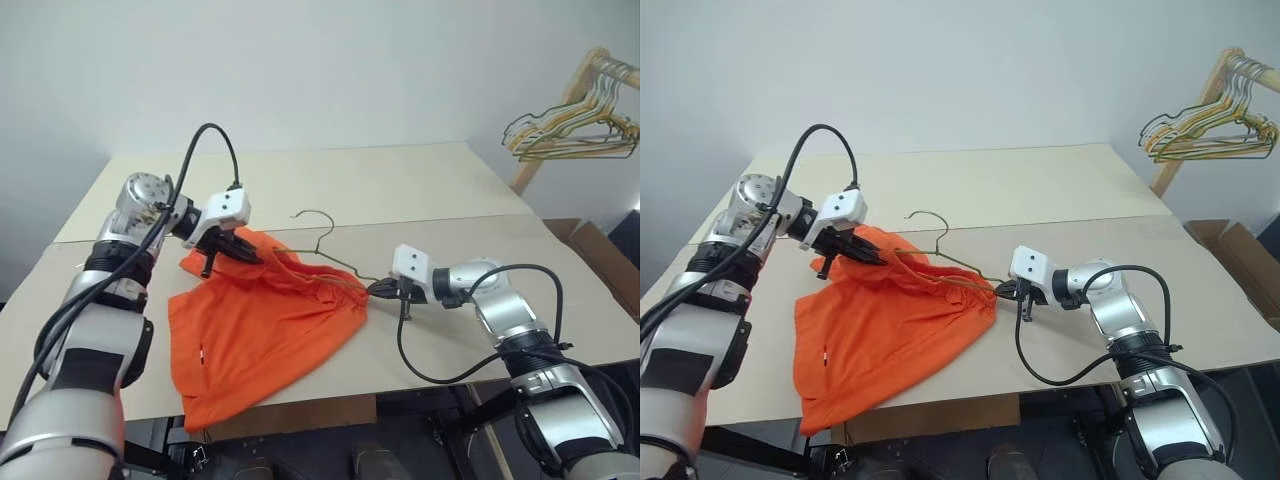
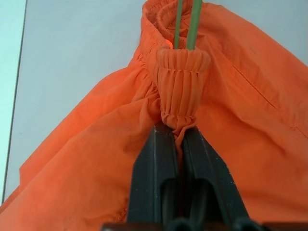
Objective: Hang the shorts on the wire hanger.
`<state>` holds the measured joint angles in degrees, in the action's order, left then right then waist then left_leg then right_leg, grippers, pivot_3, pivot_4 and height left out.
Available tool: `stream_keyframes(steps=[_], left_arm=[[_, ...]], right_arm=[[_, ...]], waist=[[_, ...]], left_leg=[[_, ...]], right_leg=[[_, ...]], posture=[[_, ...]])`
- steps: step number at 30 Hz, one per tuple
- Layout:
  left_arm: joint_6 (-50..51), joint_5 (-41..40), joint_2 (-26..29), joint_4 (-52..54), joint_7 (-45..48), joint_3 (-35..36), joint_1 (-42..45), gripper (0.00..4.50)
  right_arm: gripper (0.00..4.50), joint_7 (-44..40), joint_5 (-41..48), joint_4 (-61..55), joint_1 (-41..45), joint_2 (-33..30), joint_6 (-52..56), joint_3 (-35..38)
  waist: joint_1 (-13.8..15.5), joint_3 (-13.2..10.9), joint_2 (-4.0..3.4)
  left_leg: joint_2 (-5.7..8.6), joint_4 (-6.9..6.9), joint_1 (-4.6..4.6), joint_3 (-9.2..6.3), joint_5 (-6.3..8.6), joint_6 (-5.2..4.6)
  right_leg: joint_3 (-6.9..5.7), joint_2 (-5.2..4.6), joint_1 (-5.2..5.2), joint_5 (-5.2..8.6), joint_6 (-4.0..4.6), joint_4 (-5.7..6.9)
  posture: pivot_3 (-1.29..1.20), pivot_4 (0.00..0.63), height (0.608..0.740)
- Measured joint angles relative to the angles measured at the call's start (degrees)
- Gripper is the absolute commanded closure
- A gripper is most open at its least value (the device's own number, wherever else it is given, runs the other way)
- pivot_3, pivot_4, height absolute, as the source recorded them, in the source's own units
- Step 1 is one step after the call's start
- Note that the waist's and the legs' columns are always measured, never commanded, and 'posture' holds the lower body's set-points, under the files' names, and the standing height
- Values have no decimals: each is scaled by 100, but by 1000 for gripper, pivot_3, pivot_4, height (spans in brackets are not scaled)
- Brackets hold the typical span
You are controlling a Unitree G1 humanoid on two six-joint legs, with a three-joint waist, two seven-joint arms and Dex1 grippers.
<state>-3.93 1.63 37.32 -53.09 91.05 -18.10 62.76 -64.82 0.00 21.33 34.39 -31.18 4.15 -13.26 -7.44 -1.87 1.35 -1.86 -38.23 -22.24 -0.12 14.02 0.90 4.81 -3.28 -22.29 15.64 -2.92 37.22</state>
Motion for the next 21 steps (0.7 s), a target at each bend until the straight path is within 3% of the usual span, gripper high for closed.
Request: stream_keyframes(steps=[8, 11, 21], left_arm=[[-349, 117, -12, 3, -290, 87, -12, 4470], [-474, 88, -10, 3, -274, 167, -19, 4500], [-637, -189, 347, 99, 116, 390, 1, 4500]], right_arm=[[4500, 95, -37, 0, 5, 34, -2, 0], [3722, 116, -34, -48, 5, 32, -2, 7], [428, 184, 175, -566, -132, -144, -23, 277]], waist=[[23, 0, 0], [23, 0, 0], [6, 0, 0]], left_leg=[[0, -1, 0, 0, 0, 0], [0, -1, 0, 0, 0, 0], [0, -1, -1, -1, 0, 0]], right_leg=[[0, 0, 0, 0, 0, 2], [0, -1, 0, 0, 0, 2], [-2, -1, 0, 0, 0, 3]], posture=[[-78, 0, 740], [-82, 0, 740], [-93, 0, 740]])
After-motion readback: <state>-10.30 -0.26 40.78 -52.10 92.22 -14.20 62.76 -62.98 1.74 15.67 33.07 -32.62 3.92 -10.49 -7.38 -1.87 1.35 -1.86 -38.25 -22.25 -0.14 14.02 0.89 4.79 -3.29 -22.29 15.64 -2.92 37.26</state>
